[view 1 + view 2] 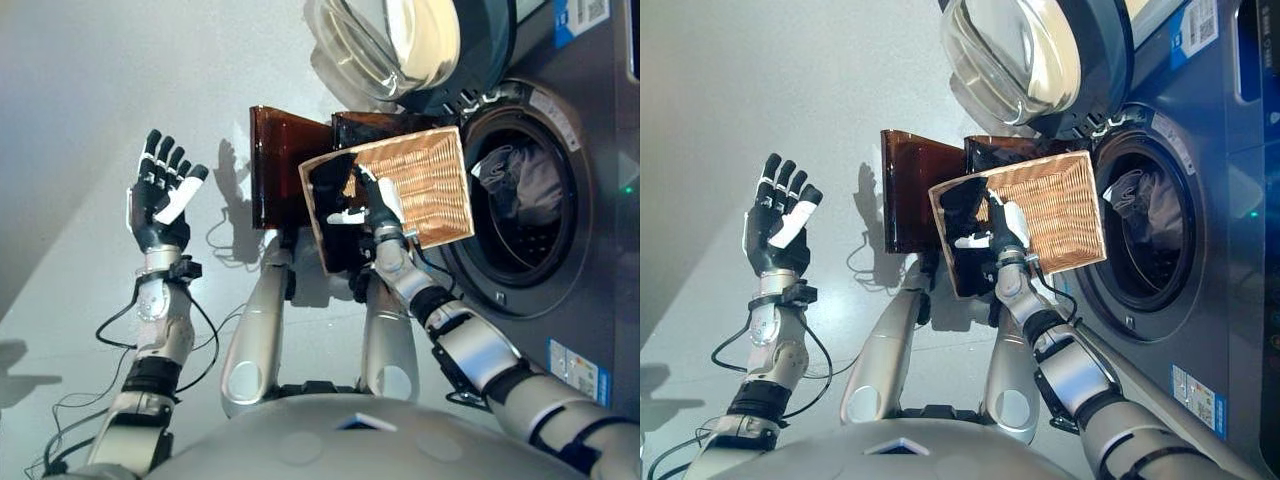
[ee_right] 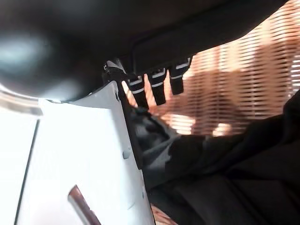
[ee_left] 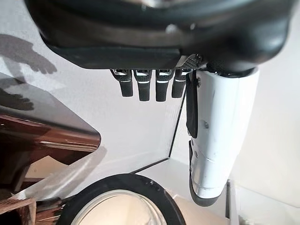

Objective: Pick up the clothes and place them into the washing machine

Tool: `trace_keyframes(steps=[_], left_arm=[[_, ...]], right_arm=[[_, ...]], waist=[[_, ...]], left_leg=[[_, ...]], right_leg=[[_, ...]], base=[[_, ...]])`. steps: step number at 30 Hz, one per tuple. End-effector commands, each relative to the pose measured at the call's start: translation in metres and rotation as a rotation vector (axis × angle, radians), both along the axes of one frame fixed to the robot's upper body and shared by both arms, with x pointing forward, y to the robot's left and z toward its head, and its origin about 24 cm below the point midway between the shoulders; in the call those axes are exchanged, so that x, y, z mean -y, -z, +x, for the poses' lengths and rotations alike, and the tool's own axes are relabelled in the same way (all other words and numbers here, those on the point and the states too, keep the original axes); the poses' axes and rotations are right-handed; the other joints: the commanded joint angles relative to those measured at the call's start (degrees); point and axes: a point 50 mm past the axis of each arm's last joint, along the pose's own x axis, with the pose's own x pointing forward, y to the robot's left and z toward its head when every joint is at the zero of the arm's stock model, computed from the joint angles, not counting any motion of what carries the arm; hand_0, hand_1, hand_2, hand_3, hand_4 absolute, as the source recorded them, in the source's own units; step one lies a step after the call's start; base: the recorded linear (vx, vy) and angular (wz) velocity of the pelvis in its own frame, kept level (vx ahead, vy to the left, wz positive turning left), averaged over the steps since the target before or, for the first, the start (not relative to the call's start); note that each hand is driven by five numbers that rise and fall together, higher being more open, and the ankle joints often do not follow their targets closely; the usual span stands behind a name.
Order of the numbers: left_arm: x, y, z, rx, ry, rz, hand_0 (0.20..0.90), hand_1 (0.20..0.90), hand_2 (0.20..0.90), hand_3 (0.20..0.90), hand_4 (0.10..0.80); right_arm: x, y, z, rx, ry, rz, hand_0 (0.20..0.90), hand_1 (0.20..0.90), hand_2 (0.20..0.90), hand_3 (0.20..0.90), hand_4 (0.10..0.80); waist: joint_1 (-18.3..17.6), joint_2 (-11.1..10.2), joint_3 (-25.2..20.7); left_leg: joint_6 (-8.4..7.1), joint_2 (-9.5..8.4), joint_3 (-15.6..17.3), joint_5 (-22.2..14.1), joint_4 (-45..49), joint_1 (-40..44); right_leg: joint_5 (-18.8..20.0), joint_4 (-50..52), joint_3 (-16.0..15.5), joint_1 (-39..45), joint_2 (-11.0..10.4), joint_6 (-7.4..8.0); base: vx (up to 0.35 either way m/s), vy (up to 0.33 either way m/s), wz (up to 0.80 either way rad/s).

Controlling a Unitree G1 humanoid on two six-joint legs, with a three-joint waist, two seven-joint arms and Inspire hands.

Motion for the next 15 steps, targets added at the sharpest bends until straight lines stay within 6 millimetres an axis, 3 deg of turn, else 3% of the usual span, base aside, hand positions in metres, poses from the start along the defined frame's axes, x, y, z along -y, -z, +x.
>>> trace_keyframes(steps=[1, 5, 15], left_arm=[[-0.0129, -0.0396, -0.0025, 0.19, -0.017, 0.096, 0.9, 0.9, 0.9, 0.9, 0.8], [-0.0142, -0.0394, -0.0037, 0.187, -0.023, 0.099, 0.9, 0.9, 0.9, 0.9, 0.8], [-0.0168, -0.0371, -0.0078, 0.173, -0.032, 0.087, 0.9, 0.9, 0.9, 0.9, 0.8]], right_arm=[[-0.0061, -0.016, 0.0065, 0.114, -0.054, -0.049, 0.9, 0.9, 0.9, 0.9, 0.8], [-0.0082, -0.0194, 0.0087, 0.134, -0.094, -0.108, 0.9, 0.9, 0.9, 0.9, 0.8], [-0.0075, -0.0171, 0.0083, 0.098, -0.069, -0.043, 0.9, 0.9, 0.9, 0.9, 0.8]], waist=[[1.31, -0.94, -2.33], [1.22, -1.08, -2.49], [1.23, -1.14, -2.83]], left_leg=[[-1.17, -1.37, 1.78, -8.64, 7.87, -1.39], [-0.91, -1.56, 1.64, -10.56, 12.41, -3.59], [-0.42, -1.95, 1.51, -14.42, 21.63, -7.21]], right_leg=[[8.32, -2.45, 1.67, -3.05, -0.57, -0.69], [6.31, 1.8, 2.09, -5.14, -0.24, -1.37], [1.13, 12.3, 2.58, -9.2, -0.28, -2.93]], base=[[-0.036, 0.007, 0.06], [-0.007, -0.005, 0.0], [-0.014, -0.012, 0.08]])
